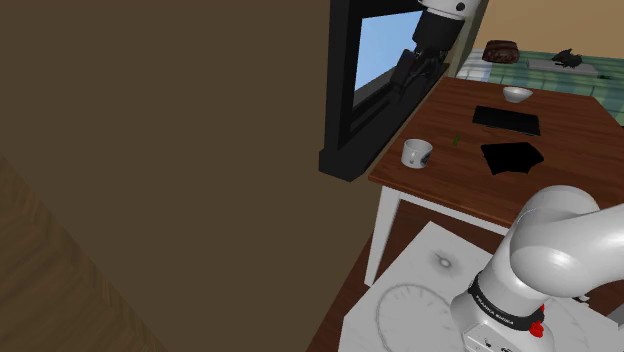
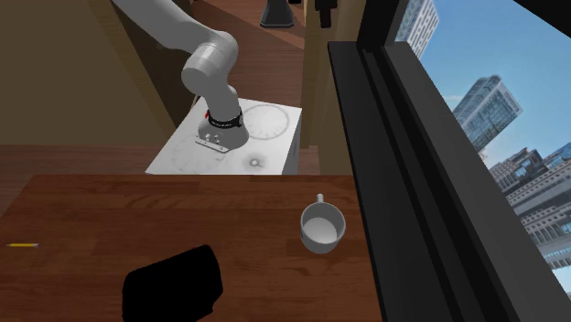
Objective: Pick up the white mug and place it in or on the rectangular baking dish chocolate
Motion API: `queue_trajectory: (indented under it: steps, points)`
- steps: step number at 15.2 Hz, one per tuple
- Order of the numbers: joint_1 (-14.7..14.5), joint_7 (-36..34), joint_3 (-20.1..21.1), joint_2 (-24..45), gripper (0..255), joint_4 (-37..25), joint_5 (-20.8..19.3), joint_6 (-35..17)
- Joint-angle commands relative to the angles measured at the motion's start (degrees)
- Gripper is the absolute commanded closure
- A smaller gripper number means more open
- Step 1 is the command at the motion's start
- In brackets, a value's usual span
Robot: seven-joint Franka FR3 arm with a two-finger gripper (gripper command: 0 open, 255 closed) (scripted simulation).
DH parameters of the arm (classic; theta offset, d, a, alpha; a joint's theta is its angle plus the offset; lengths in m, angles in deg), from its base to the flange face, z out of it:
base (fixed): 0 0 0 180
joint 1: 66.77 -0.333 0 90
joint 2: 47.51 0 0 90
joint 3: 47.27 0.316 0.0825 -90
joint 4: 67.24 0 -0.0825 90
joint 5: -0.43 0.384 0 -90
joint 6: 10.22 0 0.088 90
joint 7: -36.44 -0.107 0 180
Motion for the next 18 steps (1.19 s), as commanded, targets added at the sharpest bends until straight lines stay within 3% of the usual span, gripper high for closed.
queue_trajectory:
  steps: [1,10,18]
  points:
    - [0.0,0.0,0.0,0.0,0,0.0,0.0,0.0]
    - [2.4,11.4,-10.4,5.0,0,4.6,-5.2,-7.2]
    - [3.8,21.8,-20.0,14.3,0,4.3,-8.2,-14.3]
